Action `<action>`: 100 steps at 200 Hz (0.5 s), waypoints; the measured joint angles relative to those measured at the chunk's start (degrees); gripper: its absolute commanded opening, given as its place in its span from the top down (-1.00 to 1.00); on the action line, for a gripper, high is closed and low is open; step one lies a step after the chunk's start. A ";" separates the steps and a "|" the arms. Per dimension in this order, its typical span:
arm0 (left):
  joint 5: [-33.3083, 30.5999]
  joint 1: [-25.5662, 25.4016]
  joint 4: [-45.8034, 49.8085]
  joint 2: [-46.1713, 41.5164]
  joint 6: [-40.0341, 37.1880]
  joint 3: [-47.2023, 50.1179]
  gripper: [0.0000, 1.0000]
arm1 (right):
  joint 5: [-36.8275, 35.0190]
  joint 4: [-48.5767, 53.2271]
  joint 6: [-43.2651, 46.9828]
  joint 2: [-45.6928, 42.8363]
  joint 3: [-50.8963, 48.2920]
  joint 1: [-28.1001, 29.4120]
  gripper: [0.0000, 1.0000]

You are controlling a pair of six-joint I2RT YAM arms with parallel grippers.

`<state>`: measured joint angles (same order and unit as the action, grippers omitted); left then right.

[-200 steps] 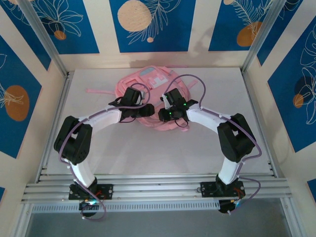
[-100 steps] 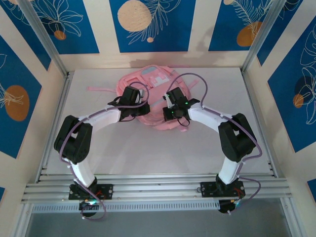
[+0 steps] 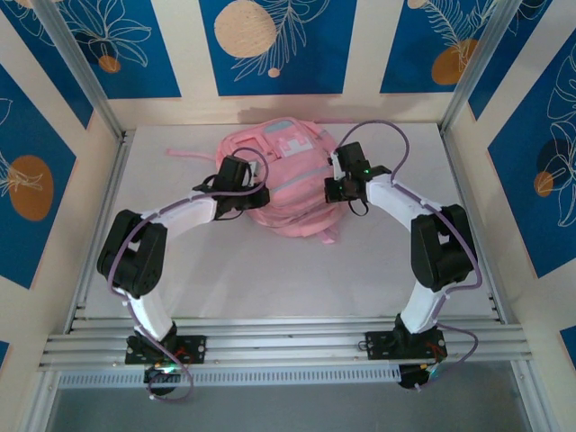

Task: Pack the student bag
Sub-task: Zip the student bag at the top-center of the table.

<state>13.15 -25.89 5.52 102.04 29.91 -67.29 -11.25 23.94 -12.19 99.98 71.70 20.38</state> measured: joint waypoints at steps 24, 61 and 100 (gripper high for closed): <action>-0.15 2.14 3.13 2.97 -1.62 -4.81 0.51 | 0.35 -0.98 -1.53 -2.32 -2.75 2.73 1.00; -4.20 5.35 6.71 7.65 -3.98 -13.53 -0.54 | 1.66 -1.09 -5.60 -4.96 -4.33 8.52 1.00; -6.80 6.10 10.88 4.61 -4.35 -13.75 -0.87 | 4.26 -1.44 -8.85 -4.92 -4.31 12.31 1.00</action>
<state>6.35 -19.79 16.40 106.65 25.56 -81.03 -6.98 22.50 -21.04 95.07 67.40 32.69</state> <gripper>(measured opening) 0.904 0.065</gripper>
